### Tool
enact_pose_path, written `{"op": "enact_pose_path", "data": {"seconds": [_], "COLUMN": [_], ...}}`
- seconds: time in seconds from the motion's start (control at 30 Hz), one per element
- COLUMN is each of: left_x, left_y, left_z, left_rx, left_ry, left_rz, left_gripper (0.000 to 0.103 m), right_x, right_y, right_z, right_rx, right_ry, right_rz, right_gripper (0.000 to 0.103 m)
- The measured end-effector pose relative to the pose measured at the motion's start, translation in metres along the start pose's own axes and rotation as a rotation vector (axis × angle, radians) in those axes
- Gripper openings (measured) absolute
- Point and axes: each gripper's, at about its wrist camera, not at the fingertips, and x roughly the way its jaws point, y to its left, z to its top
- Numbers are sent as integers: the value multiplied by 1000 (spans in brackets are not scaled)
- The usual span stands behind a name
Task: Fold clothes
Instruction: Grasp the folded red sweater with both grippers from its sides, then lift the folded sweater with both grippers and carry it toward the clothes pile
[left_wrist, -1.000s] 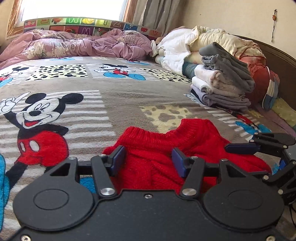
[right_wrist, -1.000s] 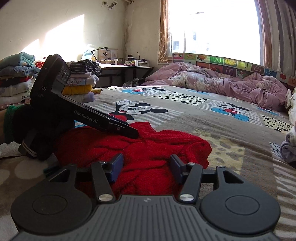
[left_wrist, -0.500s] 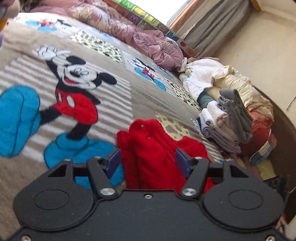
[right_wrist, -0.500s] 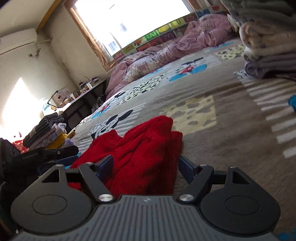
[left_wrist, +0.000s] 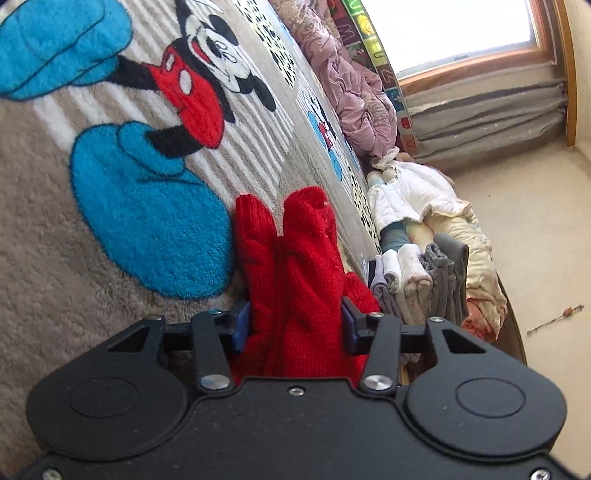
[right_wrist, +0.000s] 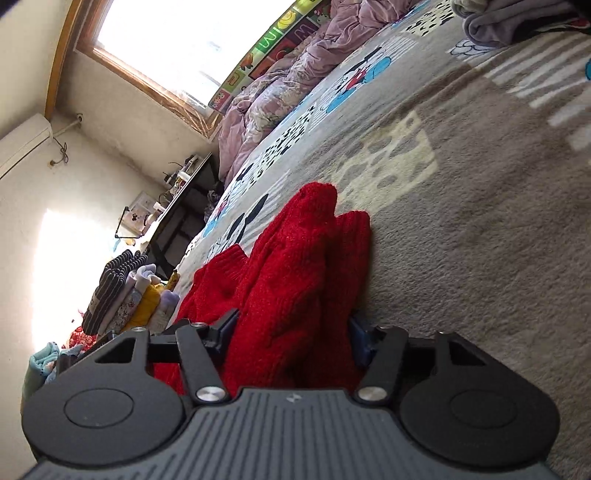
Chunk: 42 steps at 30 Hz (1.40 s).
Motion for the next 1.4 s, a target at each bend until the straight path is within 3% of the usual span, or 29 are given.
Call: {"op": "enact_pose_path", "data": {"seconds": [0.1, 0.17, 0.27, 0.3, 0.33, 0.37, 0.4, 0.47, 0.53, 0.63, 0.7, 0.8, 0.83, 0.87, 0.93, 1.03, 1.27, 1.4], "left_x": [-27, -60, -91, -96, -100, -103, -107, -116, -119, -119, -116, -109, -108, -107, -113, -128, -195, -242], "left_y": [-10, -18, 1, 10, 11, 12, 13, -1, -1, 5, 6, 3, 5, 7, 9, 6, -9, -25], "left_z": [-16, -37, -74, -85, -87, -87, -88, -86, -91, -101, -103, -111, -115, -118, -124, -130, -127, -110], "left_rx": [-49, -49, -95, -95, -86, -77, -69, 25, 52, 52, 26, 23, 1, -22, -38, -31, -33, -42], "left_ry": [-28, -47, -6, 18, 22, 24, 27, -15, -31, -39, -50, -65, -65, -64, -86, -86, -181, -289], "left_rz": [-15, -42, -8, 26, 23, 17, 11, 34, 57, 77, 79, 90, 71, 49, 23, 2, -92, -130], "left_gripper": [43, 43, 46, 49, 52, 55, 58, 76, 77, 77, 77, 64, 48, 46, 43, 42, 42, 42], "right_x": [-15, -37, -69, -77, -81, -87, -91, -93, -91, -88, -81, -74, -72, -72, -75, -85, -103, -88], "right_y": [2, 14, 33, 33, 31, 24, 20, 18, 16, 12, 18, 30, 34, 35, 33, 38, 77, 109], "right_z": [-5, -19, -41, -54, -66, -80, -87, -84, -82, -85, -87, -95, -98, -102, -107, -115, -125, -118], "right_rx": [92, 83, 71, 73, 72, 75, 69, 91, 115, 116, 68, 13, -5, -9, 15, 14, 18, 31], "right_ry": [-19, -16, -11, 1, 9, 4, -19, -36, -43, -56, -34, -26, -24, -20, -21, -22, -46, -10], "right_rz": [32, 41, 51, 29, 0, -34, -37, -17, -12, -23, -49, -77, -85, -78, -48, -20, 151, 245], "right_gripper": [52, 52, 53, 62, 77, 81, 75, 76, 84, 81, 85, 88, 85, 80, 64, 59, 57, 56]}}
